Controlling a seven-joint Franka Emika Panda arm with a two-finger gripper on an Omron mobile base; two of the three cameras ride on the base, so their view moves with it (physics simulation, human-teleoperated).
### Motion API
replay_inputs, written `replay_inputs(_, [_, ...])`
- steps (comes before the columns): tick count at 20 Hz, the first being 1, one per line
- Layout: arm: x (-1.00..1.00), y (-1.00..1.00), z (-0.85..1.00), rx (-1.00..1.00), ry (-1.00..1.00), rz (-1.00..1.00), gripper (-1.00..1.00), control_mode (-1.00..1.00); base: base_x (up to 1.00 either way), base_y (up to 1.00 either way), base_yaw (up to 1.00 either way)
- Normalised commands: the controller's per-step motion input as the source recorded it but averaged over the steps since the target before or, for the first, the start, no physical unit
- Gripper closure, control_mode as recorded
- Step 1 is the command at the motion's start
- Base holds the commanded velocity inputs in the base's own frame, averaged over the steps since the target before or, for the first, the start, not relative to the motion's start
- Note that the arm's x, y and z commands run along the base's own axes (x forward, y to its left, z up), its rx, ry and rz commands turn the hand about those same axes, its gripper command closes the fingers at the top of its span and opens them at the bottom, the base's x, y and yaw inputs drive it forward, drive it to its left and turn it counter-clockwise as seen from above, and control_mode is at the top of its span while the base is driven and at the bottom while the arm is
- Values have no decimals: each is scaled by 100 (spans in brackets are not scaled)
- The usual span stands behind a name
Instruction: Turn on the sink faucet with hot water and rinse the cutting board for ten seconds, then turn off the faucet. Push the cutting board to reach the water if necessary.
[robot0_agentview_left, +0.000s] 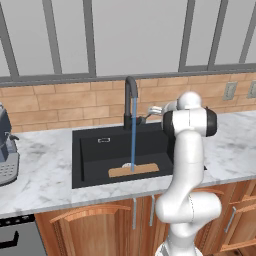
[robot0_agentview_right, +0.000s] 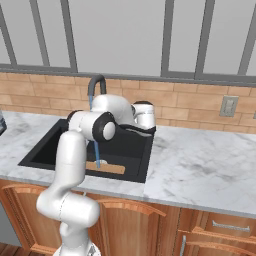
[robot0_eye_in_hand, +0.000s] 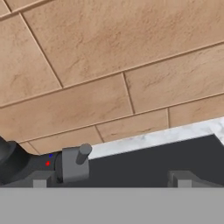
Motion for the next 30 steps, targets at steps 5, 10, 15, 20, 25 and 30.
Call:
replay_inputs(5, [0,-13,9,5,6,9,-100,-100,0,0,0])
replay_inputs(10, [0,-7,0,1,1,6,-100,-100,0,0,0])
replay_inputs(15, [0,0,0,0,0,0,-100,-100,0,0,0])
replay_inputs(20, [0,0,0,0,0,0,-100,-100,0,0,0])
replay_inputs(25, [0,0,0,0,0,0,-100,-100,0,0,0])
replay_inputs(30, [0,0,0,0,0,0,-100,-100,0,0,0])
